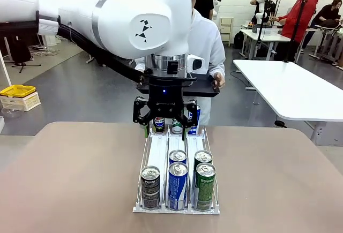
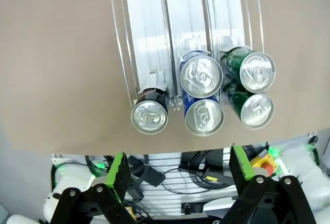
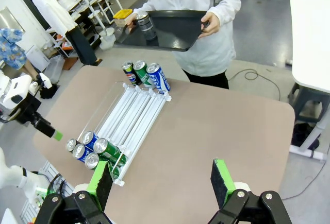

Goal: Retrieve and hand over the desired beverage to the person.
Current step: Pick up another can of the same type that the person held from the Automatic Can Dispenser.

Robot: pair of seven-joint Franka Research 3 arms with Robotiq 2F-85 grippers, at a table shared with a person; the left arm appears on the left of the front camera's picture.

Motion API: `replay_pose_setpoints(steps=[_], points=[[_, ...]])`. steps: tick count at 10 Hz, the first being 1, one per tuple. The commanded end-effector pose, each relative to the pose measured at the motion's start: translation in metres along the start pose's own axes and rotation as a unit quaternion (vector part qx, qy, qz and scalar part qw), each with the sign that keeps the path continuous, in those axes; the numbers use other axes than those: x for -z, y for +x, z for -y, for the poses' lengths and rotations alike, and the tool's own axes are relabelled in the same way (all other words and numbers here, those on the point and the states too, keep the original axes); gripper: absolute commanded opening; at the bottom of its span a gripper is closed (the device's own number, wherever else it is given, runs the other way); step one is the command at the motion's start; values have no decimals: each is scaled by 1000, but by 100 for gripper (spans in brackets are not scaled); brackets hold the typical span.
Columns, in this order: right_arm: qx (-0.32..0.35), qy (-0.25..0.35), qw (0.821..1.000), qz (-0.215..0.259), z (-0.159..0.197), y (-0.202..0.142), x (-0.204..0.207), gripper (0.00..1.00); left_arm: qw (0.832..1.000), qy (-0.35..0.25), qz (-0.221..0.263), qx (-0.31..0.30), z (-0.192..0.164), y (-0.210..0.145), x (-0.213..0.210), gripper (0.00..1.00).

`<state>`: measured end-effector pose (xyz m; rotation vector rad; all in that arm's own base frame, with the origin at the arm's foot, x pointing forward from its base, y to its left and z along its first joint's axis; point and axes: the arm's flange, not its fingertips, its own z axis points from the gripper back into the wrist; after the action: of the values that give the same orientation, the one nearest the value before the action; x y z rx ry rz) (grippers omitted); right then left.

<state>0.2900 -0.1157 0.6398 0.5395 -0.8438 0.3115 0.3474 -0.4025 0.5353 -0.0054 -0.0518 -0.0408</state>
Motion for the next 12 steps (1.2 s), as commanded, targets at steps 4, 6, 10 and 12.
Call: replay_pose_setpoints(steps=[4, 6, 10, 12], points=[[1, 15, 1000, 5, 1, 1, 2, 100, 999, -6, -10, -46, 4, 9, 14, 100], [1, 15, 1000, 5, 1, 1, 2, 100, 999, -6, -10, -46, 4, 9, 14, 100], [1, 15, 1000, 5, 1, 1, 2, 100, 999, -8, -15, -50, 6, 11, 17, 100], [1, 15, 1000, 5, 1, 1, 2, 100, 999, -6, -13, -31, 15, 2, 32, 100]])
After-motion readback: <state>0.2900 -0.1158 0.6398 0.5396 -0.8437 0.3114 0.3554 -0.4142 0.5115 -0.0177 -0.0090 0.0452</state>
